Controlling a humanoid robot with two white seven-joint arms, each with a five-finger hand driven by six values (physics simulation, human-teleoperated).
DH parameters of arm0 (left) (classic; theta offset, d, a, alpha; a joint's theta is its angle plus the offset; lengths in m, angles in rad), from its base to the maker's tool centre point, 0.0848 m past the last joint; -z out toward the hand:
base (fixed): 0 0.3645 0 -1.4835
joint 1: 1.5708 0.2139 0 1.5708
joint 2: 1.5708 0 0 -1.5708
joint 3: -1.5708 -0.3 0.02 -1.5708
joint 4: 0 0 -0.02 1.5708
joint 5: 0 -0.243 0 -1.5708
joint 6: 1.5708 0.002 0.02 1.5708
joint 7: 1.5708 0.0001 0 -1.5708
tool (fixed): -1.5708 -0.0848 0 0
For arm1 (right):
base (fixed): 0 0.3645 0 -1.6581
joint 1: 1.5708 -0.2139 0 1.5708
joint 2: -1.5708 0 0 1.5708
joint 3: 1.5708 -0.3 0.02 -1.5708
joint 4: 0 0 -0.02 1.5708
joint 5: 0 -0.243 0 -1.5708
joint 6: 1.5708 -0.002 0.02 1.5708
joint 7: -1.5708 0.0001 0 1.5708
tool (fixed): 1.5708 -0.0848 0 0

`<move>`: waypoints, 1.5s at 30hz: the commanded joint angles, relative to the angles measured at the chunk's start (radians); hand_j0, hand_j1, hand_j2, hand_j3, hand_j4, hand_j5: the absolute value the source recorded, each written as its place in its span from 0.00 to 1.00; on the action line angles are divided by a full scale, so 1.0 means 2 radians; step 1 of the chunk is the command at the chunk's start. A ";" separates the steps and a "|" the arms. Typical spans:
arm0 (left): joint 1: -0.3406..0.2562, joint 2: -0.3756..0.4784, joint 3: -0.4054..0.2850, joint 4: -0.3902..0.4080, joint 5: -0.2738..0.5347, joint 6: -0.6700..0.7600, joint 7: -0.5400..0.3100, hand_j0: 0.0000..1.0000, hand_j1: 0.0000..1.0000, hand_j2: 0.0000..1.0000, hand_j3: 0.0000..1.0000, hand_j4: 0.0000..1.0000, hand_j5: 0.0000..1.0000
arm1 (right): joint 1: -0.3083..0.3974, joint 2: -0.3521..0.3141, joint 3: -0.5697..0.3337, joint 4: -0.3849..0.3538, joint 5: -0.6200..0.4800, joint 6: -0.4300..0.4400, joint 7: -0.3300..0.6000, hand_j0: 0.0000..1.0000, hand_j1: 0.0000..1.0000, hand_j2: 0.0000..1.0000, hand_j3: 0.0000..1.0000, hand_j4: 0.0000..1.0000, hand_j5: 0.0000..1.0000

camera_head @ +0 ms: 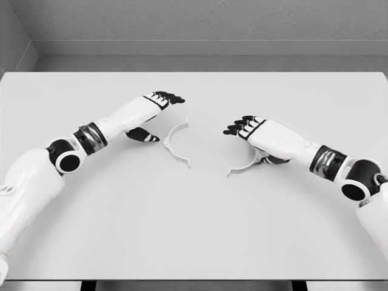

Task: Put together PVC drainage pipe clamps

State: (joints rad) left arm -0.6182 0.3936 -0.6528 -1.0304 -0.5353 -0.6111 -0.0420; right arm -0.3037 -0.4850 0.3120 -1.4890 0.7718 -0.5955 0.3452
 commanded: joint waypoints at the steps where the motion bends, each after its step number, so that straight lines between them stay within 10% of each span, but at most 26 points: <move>1: 0.000 -0.003 0.000 0.002 0.003 0.000 0.000 1.00 1.00 1.00 1.00 1.00 1.00 | -0.001 0.007 0.000 0.001 -0.002 0.002 0.001 1.00 1.00 1.00 1.00 1.00 1.00; 22: 0.006 -0.021 -0.003 -0.006 -0.001 0.000 0.000 1.00 1.00 1.00 1.00 1.00 1.00 | -0.045 0.041 0.046 0.030 -0.001 0.026 0.007 1.00 1.00 1.00 1.00 1.00 1.00; 31: 0.007 -0.024 -0.004 -0.006 -0.001 0.000 0.000 1.00 1.00 1.00 1.00 1.00 1.00 | -0.009 -0.093 -0.088 -0.060 -0.138 -0.008 0.016 1.00 1.00 1.00 1.00 1.00 1.00; 34: 0.008 -0.027 -0.004 -0.006 -0.002 0.000 0.000 1.00 1.00 1.00 1.00 1.00 1.00 | 0.090 -0.088 -0.202 -0.095 -0.144 -0.008 0.016 1.00 1.00 1.00 1.00 1.00 1.00; 38: 0.008 -0.031 -0.004 -0.006 -0.005 0.000 0.000 1.00 1.00 1.00 1.00 1.00 1.00 | 0.130 -0.058 -0.273 -0.092 -0.144 -0.008 0.017 1.00 1.00 1.00 1.00 1.00 1.00; 45: 0.012 -0.037 -0.005 -0.012 -0.011 0.000 0.000 1.00 1.00 1.00 1.00 1.00 1.00 | 0.128 -0.054 -0.266 -0.093 -0.142 -0.008 0.018 1.00 1.00 1.00 1.00 1.00 1.00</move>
State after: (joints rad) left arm -0.5952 0.3223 -0.6631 -1.0511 -0.5599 -0.6111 -0.0420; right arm -0.0476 -0.5951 -0.2148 -1.6753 0.4945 -0.6124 0.3821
